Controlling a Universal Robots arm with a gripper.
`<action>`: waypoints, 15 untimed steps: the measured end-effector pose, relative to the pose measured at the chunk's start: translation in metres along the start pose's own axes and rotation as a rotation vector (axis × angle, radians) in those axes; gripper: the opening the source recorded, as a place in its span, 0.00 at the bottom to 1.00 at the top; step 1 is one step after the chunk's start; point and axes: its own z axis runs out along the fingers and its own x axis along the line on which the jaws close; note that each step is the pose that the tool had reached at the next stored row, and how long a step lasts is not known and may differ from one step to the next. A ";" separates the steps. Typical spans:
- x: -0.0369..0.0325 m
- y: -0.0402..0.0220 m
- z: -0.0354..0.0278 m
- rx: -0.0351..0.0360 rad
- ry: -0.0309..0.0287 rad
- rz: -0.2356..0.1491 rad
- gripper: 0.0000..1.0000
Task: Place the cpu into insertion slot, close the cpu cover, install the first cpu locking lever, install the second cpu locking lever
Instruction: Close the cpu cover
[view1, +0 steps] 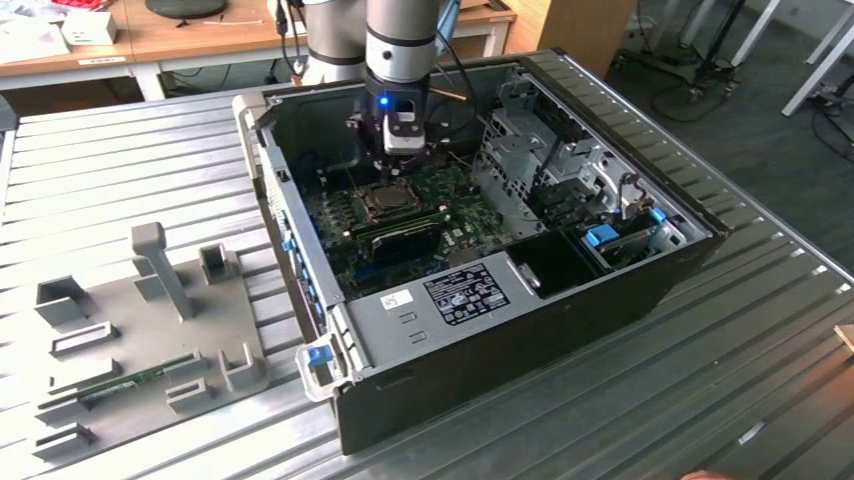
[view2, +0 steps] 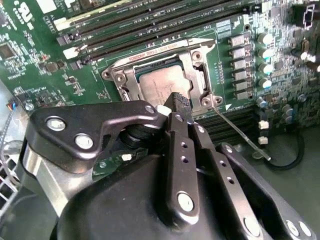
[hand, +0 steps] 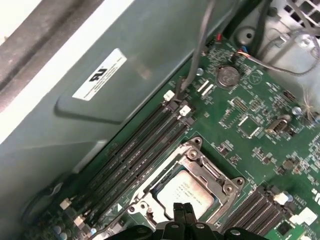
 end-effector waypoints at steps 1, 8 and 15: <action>0.0000 0.0000 0.0000 0.0001 0.0001 -0.001 0.10; 0.0000 0.0000 0.0001 0.0008 0.0008 -0.029 0.10; 0.0000 0.0000 0.0003 0.0044 0.0041 -0.155 0.10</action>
